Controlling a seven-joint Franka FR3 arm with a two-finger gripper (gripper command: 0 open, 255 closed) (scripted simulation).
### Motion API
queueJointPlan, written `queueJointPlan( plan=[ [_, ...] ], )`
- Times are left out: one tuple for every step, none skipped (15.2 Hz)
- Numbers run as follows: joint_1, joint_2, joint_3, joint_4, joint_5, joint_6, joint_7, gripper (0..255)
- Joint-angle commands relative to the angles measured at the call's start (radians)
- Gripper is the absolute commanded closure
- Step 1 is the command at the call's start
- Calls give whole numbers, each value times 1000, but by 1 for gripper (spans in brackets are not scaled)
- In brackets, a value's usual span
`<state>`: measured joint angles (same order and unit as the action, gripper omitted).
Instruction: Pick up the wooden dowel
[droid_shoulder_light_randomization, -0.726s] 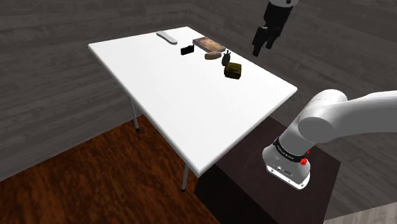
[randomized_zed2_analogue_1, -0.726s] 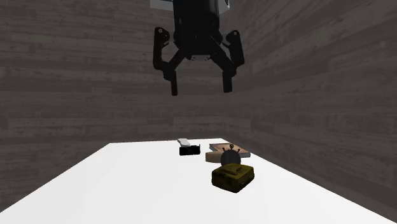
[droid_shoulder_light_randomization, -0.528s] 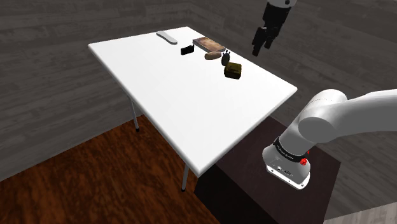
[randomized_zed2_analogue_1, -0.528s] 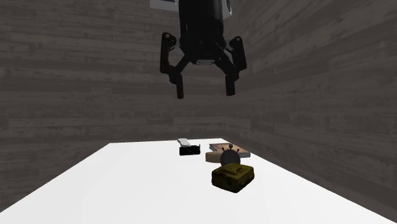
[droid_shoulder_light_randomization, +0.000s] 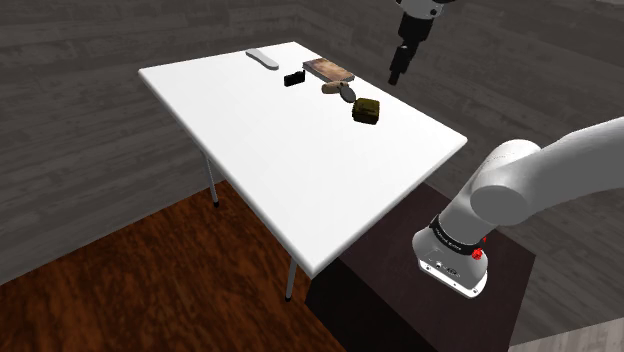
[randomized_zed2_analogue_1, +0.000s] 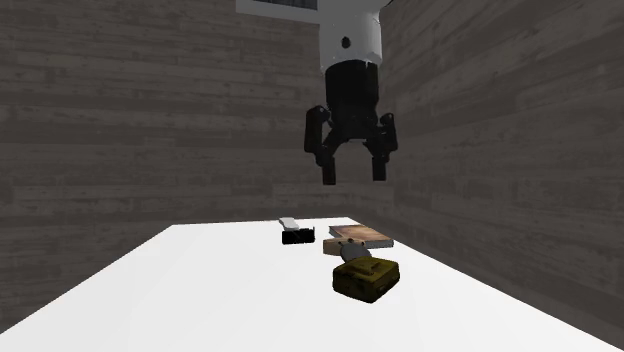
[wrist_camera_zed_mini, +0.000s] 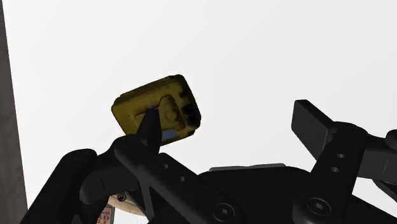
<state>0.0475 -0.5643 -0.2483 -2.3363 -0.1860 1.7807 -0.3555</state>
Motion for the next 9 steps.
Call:
queueJointPlan(
  plan=[
    [13, 74, -50, 42, -4, 34, -101, 0],
    [21, 113, -72, 63, -1, 51, -147, 0],
    [29, 152, -93, 86, 4, 67, -193, 0],
    [37, 192, -113, 110, 12, 82, -240, 0],
    [46, 234, -133, 136, 22, 96, -287, 0],
    [53, 276, -151, 163, 34, 109, -335, 0],
    [60, 320, -168, 191, 49, 120, -384, 0],
    [66, 364, -184, 221, 66, 130, -433, 0],
    [70, 409, -197, 252, 85, 139, -482, 0]
  ],
)
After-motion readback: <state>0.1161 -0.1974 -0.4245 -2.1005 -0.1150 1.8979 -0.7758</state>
